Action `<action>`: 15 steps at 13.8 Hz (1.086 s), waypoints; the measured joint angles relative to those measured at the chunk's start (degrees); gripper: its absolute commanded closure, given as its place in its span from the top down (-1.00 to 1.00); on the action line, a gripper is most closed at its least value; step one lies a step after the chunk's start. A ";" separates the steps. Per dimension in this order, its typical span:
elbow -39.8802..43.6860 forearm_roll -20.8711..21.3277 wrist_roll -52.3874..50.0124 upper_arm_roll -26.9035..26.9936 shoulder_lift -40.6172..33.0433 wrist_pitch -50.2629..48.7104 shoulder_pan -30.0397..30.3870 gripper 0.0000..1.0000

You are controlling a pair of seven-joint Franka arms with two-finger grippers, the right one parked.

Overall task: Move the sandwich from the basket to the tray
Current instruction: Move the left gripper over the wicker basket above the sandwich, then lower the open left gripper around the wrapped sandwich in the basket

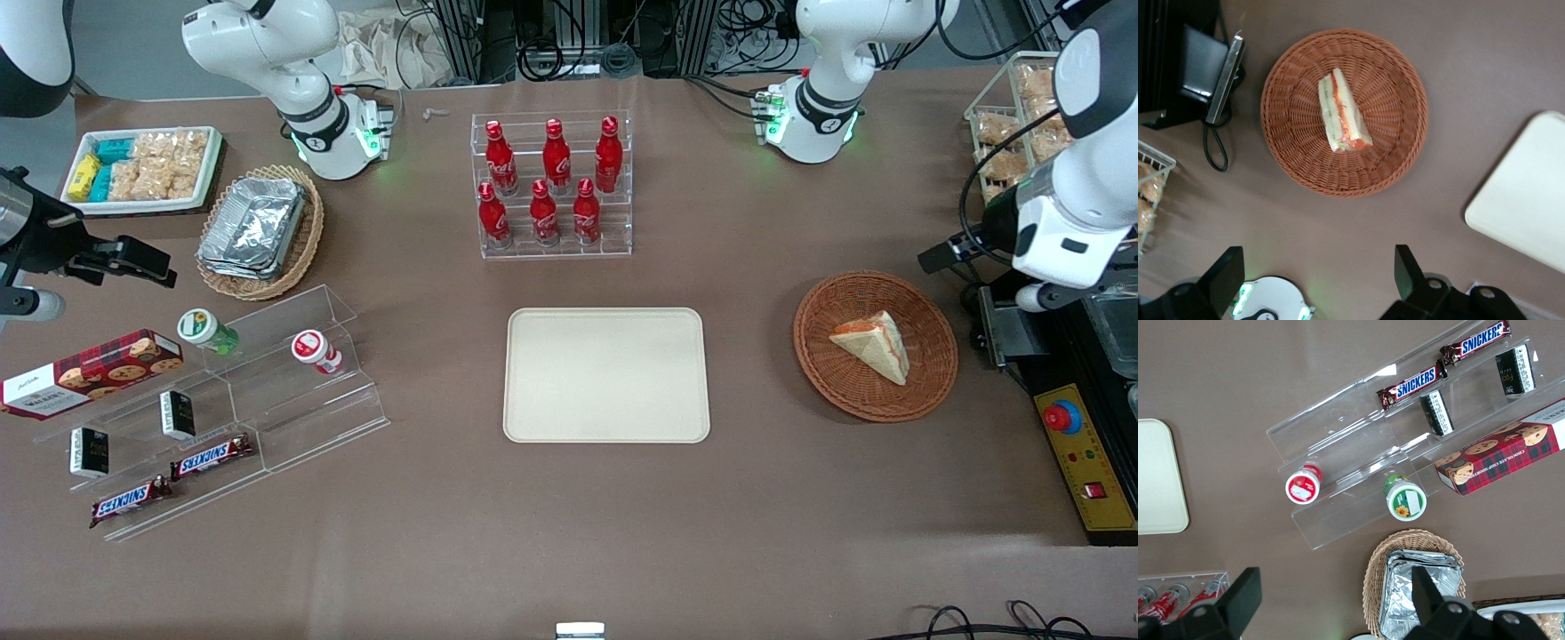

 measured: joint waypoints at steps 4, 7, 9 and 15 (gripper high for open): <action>-9.23 0.01 -8.17 0.40 -1.45 10.06 -0.03 1.00; -14.89 0.01 -10.25 1.52 -1.72 17.30 0.01 1.00; -18.37 0.00 -11.28 2.51 -1.73 22.36 0.00 1.00; -22.59 -0.10 -12.32 3.72 -0.20 28.92 0.00 1.00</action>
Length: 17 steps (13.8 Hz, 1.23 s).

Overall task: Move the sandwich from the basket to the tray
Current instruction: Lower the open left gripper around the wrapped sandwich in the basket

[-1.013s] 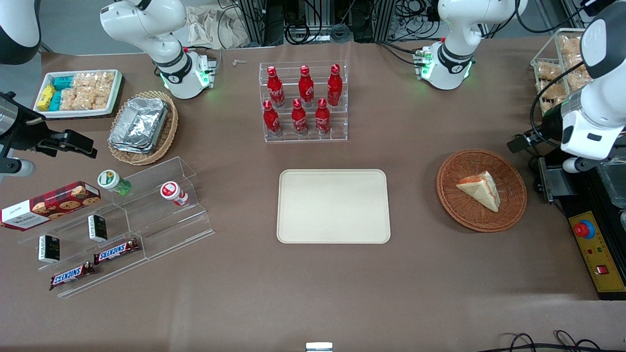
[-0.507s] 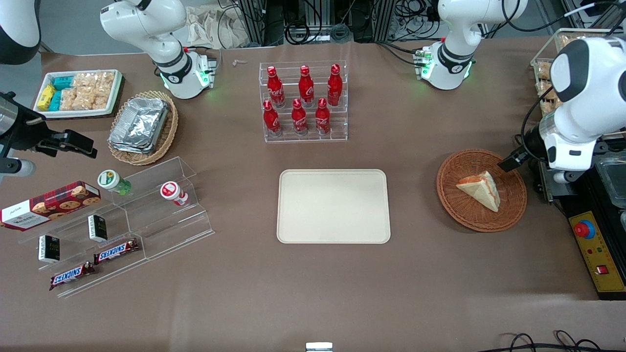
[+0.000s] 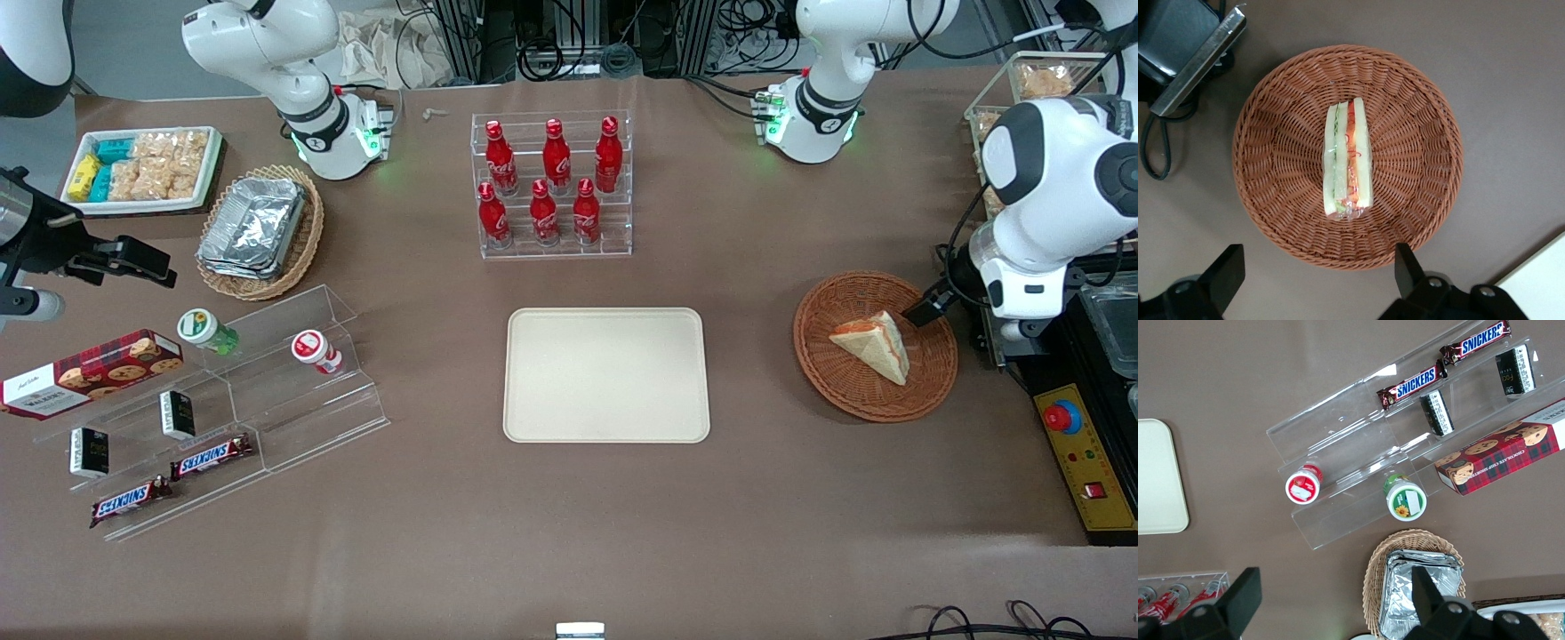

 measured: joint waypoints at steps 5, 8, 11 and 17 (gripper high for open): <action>-0.72 -0.16 -1.85 0.57 7.28 5.41 0.02 1.00; -0.80 -0.34 -2.41 0.70 11.16 8.03 0.02 1.00; -0.83 -0.83 -2.51 0.70 12.95 8.90 0.01 1.00; -0.94 -1.02 -2.65 0.70 16.07 9.36 -0.01 1.00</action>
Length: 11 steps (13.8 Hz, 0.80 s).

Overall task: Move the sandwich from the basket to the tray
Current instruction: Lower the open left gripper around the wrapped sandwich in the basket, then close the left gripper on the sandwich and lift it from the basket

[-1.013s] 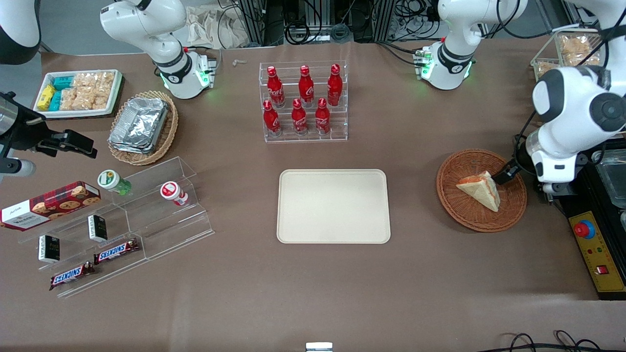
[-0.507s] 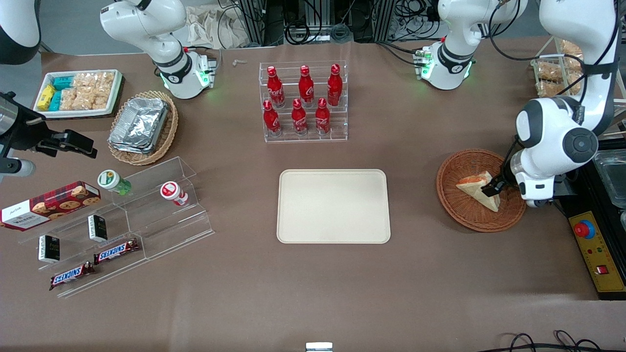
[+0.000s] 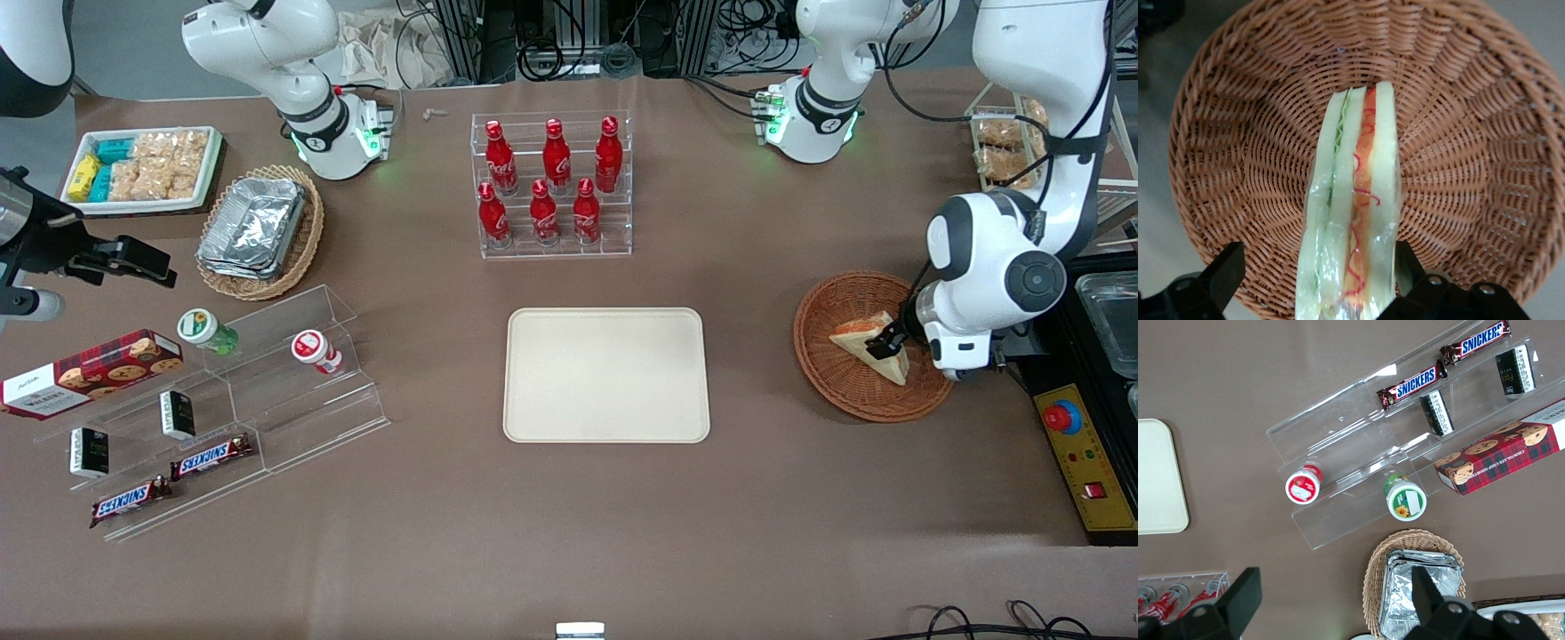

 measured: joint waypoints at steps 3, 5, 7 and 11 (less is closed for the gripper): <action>0.00 -0.12 -0.04 -0.03 2.22 1.04 -0.01 1.00; 0.00 -0.19 -0.05 -0.09 3.30 1.96 -0.05 0.76; 0.02 -0.83 -0.08 -0.11 3.64 2.30 -0.05 0.16; 0.56 -2.57 -0.09 -0.17 3.64 2.70 -0.05 -1.00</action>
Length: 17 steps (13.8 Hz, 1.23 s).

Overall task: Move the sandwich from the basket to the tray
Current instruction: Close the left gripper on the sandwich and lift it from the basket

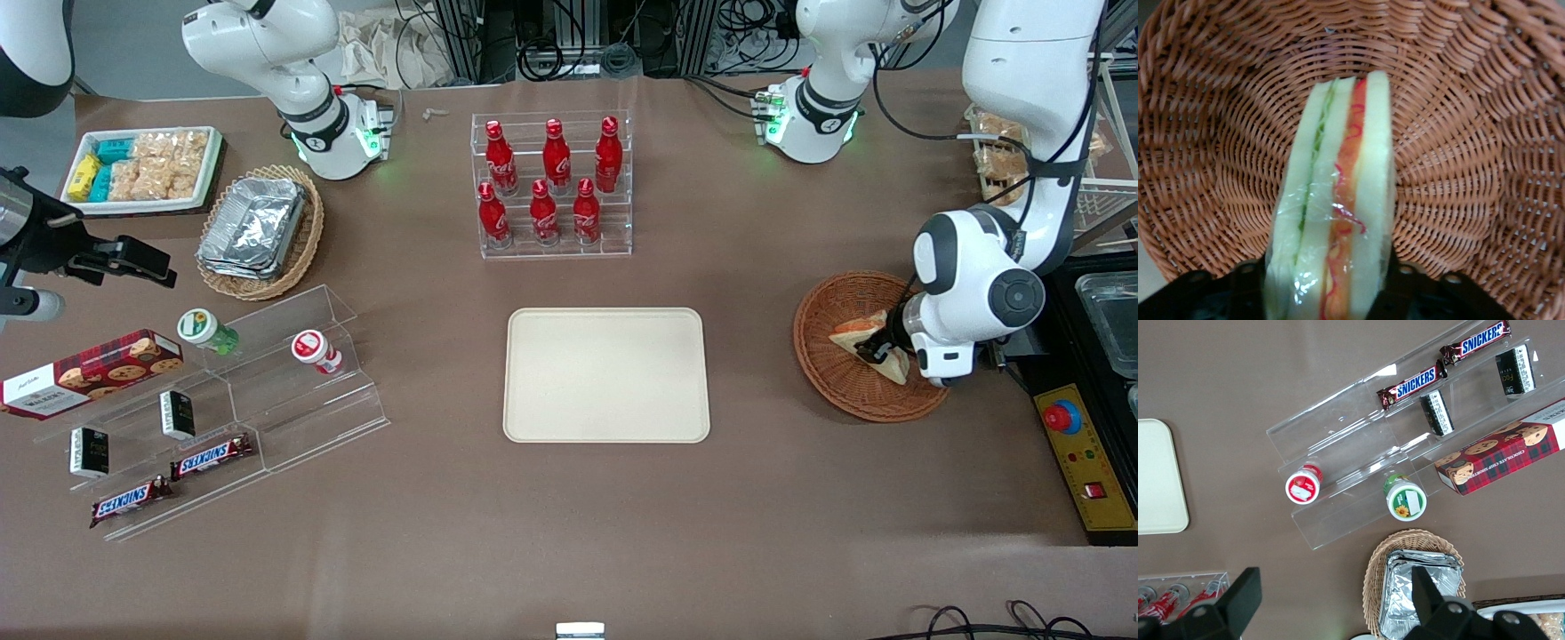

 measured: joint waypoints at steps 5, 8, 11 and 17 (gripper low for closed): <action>1.48 -0.07 0.06 -0.39 -2.85 -3.50 -0.13 -1.00; 5.44 -0.07 0.32 -0.98 -8.05 -13.93 -0.19 -1.00; 12.24 -0.05 2.30 -2.67 -10.41 -24.13 -0.25 -1.00; 19.05 -0.03 12.61 -8.21 -10.38 -30.82 -0.50 -1.00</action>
